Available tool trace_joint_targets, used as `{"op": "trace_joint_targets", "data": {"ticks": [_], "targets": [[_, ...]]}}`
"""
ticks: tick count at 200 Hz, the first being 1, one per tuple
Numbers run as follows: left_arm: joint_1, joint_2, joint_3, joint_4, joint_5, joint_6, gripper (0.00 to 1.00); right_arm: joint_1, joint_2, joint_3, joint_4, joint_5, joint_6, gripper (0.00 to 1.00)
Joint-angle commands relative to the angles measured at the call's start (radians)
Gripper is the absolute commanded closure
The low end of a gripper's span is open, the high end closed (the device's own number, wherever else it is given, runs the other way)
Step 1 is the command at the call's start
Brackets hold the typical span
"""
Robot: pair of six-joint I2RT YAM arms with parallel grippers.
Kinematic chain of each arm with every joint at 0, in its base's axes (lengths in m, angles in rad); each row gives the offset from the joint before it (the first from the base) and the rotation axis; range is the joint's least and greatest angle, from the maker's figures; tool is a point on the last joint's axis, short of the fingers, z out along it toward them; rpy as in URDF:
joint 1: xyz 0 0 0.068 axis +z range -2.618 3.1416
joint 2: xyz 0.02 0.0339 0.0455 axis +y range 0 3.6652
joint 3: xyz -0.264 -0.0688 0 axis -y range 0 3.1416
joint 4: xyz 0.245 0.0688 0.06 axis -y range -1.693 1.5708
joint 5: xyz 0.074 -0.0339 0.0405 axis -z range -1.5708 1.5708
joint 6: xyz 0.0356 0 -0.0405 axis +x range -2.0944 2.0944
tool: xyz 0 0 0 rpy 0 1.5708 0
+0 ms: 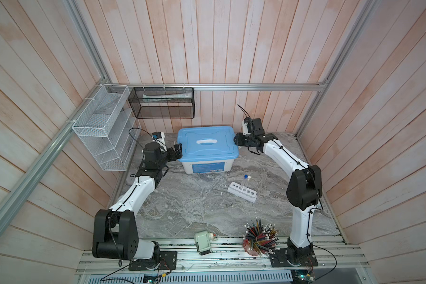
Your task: Organize the chemistry lab equipment
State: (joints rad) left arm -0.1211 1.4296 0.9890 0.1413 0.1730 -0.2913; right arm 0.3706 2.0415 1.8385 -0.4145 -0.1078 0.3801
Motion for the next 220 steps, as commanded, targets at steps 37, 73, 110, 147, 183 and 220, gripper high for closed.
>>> {"op": "trace_joint_targets", "data": {"ticks": [37,73,110,147,183,220], "targets": [[-0.159,0.147,0.176,0.018,-0.02,0.043,0.01,-0.075,-0.101,-0.163,0.141,-0.188,0.057,0.43],[-0.176,0.234,0.226,0.02,-0.003,0.037,0.02,-0.084,-0.126,-0.224,0.204,-0.238,0.065,0.38],[-0.184,0.28,0.255,0.004,-0.005,0.046,0.02,-0.085,-0.115,-0.225,0.236,-0.277,0.075,0.37],[-0.184,0.303,0.25,0.003,-0.006,0.049,0.02,-0.084,-0.079,-0.216,0.254,-0.318,0.088,0.37],[-0.184,0.311,0.252,0.004,-0.006,0.052,0.02,-0.078,-0.06,-0.215,0.263,-0.324,0.093,0.36],[-0.184,0.316,0.255,0.004,-0.004,0.052,0.02,-0.075,-0.052,-0.212,0.255,-0.315,0.091,0.34]]}}
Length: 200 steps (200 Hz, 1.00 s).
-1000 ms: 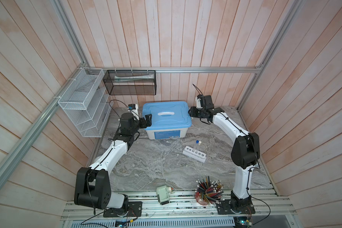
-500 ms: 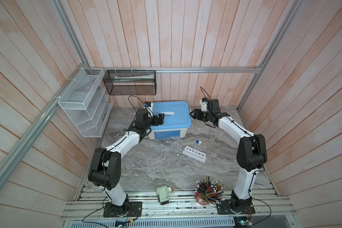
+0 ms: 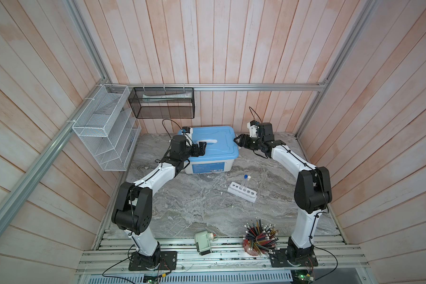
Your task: Organize the chemistry lab equipment
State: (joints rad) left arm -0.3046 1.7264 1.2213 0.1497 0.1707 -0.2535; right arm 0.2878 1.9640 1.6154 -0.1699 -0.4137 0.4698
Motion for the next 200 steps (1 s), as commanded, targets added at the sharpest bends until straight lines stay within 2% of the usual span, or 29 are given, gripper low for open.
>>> {"op": "trace_joint_targets", "data": {"ticks": [1,55,113,200], "targets": [[-0.001,0.019,0.023,-0.005,-0.001,0.015,0.02,0.009,0.026,0.011,0.011,-0.008,0.001,0.34],[-0.001,0.025,0.018,0.004,0.001,0.014,0.02,0.031,0.056,0.042,-0.023,0.024,-0.013,0.35],[-0.001,0.024,0.008,0.017,0.007,0.017,0.02,0.045,0.059,0.064,-0.059,0.071,-0.017,0.51],[0.002,0.012,-0.027,0.054,0.012,0.011,0.02,0.105,0.1,0.169,-0.213,0.281,-0.073,0.63]]}}
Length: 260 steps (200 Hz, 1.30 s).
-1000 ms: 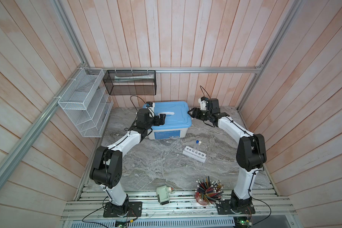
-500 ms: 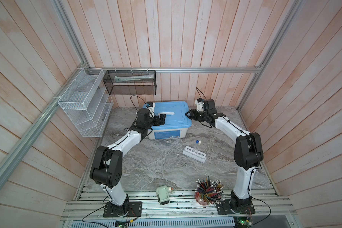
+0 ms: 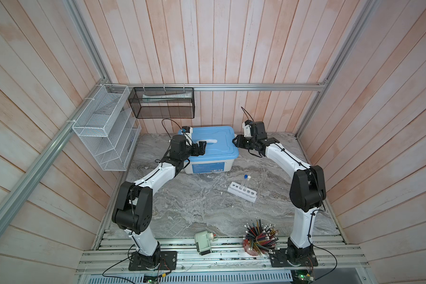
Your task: Organize the chemistry lab equipment
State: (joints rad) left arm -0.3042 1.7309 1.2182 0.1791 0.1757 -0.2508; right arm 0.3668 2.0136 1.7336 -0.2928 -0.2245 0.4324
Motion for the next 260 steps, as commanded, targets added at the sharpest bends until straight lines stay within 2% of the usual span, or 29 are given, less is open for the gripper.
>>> {"op": "trace_joint_targets", "data": {"ticks": [1,70,116,159,183,212,260], "targets": [[0.002,0.007,-0.024,0.026,0.007,0.009,0.02,0.028,0.052,0.052,-0.092,0.094,-0.036,0.63],[0.007,-0.01,-0.044,0.037,0.01,0.007,0.02,0.053,0.069,0.088,-0.151,0.189,-0.041,0.71],[0.007,-0.025,-0.04,0.031,0.007,0.009,0.02,0.061,0.062,0.095,-0.164,0.213,-0.043,0.73],[0.018,-0.111,-0.014,-0.004,0.001,0.014,0.01,0.061,0.069,0.224,-0.225,0.225,-0.079,0.63],[0.073,-0.193,-0.046,0.006,0.021,-0.045,0.01,0.064,0.044,0.275,-0.221,0.254,-0.11,0.57],[0.168,-0.297,-0.152,0.054,0.005,-0.117,0.0,0.083,-0.002,0.277,-0.176,0.276,-0.135,0.55],[0.344,-0.348,-0.278,0.08,0.119,-0.235,0.0,0.206,0.027,0.343,-0.174,0.256,-0.214,0.54]]}}
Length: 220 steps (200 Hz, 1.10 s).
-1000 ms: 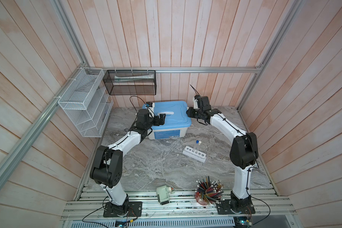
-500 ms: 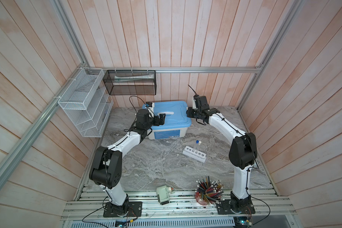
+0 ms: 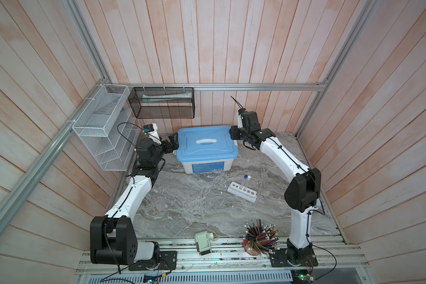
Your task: Organize the chemistry lab equipment
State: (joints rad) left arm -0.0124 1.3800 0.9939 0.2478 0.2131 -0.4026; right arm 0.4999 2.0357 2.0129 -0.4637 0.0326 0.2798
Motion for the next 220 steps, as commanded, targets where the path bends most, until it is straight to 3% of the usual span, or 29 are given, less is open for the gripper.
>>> {"op": "trace_joint_targets", "data": {"ticks": [1,78,148,220], "targets": [[0.055,0.003,-0.055,0.012,0.085,-0.087,0.0,0.077,0.008,0.067,-0.004,-0.003,-0.063,0.54],[0.127,0.114,-0.083,0.13,0.241,-0.208,0.0,0.235,0.254,0.362,-0.086,-0.036,-0.109,0.54],[0.134,0.269,-0.021,0.217,0.328,-0.283,0.0,0.258,0.326,0.364,-0.045,-0.067,-0.109,0.54],[0.117,0.342,0.01,0.274,0.39,-0.325,0.0,0.266,0.333,0.259,-0.022,-0.068,-0.097,0.55]]}}
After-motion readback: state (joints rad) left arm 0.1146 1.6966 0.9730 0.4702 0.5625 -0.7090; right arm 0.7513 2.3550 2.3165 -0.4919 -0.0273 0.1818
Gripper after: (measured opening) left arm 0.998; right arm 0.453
